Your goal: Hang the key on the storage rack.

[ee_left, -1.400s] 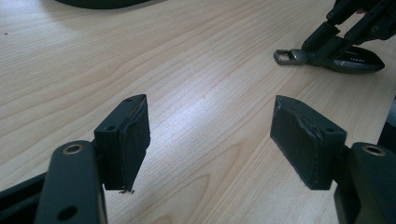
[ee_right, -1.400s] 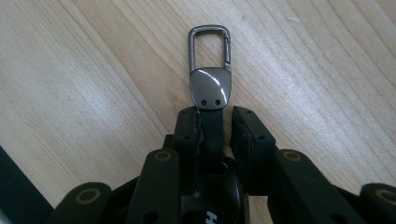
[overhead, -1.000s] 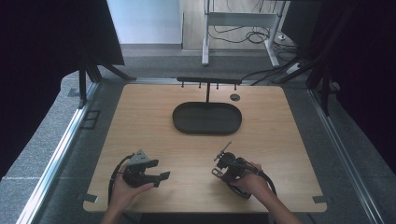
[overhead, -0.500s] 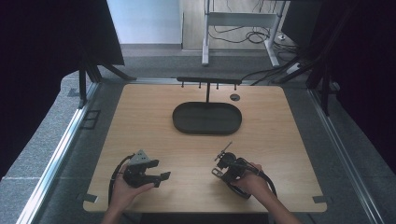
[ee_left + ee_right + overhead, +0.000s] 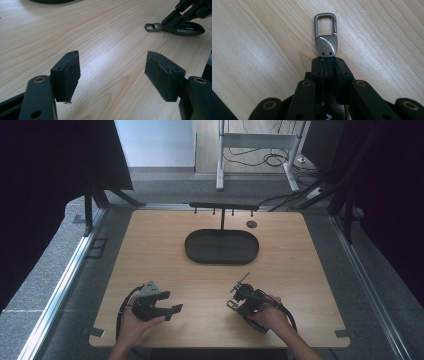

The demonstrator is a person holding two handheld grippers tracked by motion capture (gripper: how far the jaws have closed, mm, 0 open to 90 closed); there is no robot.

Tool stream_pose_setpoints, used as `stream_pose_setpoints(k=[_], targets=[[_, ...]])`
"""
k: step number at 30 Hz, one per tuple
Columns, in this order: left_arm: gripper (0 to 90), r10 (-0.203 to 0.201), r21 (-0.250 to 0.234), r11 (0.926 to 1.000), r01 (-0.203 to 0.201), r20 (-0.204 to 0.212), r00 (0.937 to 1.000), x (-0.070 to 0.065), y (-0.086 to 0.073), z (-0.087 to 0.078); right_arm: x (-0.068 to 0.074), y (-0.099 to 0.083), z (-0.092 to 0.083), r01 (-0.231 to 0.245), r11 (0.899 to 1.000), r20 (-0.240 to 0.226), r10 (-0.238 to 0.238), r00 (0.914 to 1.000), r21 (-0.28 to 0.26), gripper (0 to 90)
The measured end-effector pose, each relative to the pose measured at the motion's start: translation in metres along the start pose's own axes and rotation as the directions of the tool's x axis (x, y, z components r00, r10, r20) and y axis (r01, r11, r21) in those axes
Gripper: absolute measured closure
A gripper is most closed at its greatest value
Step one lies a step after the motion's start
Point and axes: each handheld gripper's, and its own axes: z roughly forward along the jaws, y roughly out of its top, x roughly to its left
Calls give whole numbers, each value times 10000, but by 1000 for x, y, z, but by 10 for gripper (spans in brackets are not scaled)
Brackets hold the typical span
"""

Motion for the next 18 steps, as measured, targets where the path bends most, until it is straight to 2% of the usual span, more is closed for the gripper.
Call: stream_pose_setpoints(k=[11, 18], targets=[[294, 12, -78, 10000, -12, -34, 10000, 0, 0, -1, -8, -8, -11, -377, 9973, -206, 365, 9991, -626, 801], [294, 28, -28, 10000, -28, -16, 10000, 0, 0, 0, -11, -16, -22, -644, 9870, -213, 619, 9979, -1471, 801]])
